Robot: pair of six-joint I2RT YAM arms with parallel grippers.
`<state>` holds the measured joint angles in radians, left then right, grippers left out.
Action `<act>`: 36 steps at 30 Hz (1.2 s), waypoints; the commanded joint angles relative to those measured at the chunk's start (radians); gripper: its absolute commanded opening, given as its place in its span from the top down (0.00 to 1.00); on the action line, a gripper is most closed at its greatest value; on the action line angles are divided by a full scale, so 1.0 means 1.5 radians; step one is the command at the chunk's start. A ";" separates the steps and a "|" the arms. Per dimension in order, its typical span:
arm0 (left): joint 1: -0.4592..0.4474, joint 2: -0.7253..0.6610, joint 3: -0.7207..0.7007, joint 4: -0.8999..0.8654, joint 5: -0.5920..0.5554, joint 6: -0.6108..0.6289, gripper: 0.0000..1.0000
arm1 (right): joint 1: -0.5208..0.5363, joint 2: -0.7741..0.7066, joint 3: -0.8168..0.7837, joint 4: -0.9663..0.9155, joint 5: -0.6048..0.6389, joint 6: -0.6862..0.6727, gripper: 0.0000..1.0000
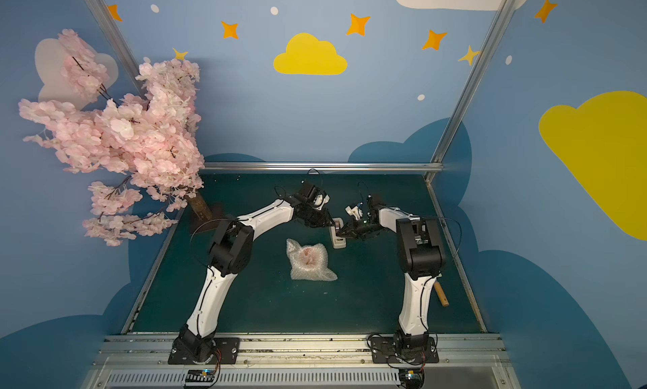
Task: Wrap mugs in bubble wrap
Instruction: Tear off the tape using the Tape Cutter.
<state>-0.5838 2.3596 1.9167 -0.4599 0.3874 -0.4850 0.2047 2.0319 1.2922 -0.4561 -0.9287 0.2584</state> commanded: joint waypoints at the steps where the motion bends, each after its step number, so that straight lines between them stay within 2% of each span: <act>1: -0.003 0.025 -0.020 -0.048 -0.035 0.014 0.71 | 0.001 -0.028 0.024 0.017 -0.057 0.012 1.00; 14: -0.005 0.022 -0.025 -0.046 -0.037 0.016 0.72 | 0.001 -0.052 0.007 -0.003 -0.069 0.009 1.00; 27: -0.004 0.020 -0.032 -0.050 -0.049 0.016 0.73 | 0.001 -0.103 -0.067 -0.067 -0.045 -0.013 1.00; 36: -0.004 0.020 -0.032 -0.050 -0.051 0.016 0.73 | 0.009 -0.132 -0.150 -0.041 -0.024 0.015 1.00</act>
<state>-0.5877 2.3581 1.9091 -0.4614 0.3885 -0.4747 0.2020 1.8664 1.1027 -0.4862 -0.9607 0.2695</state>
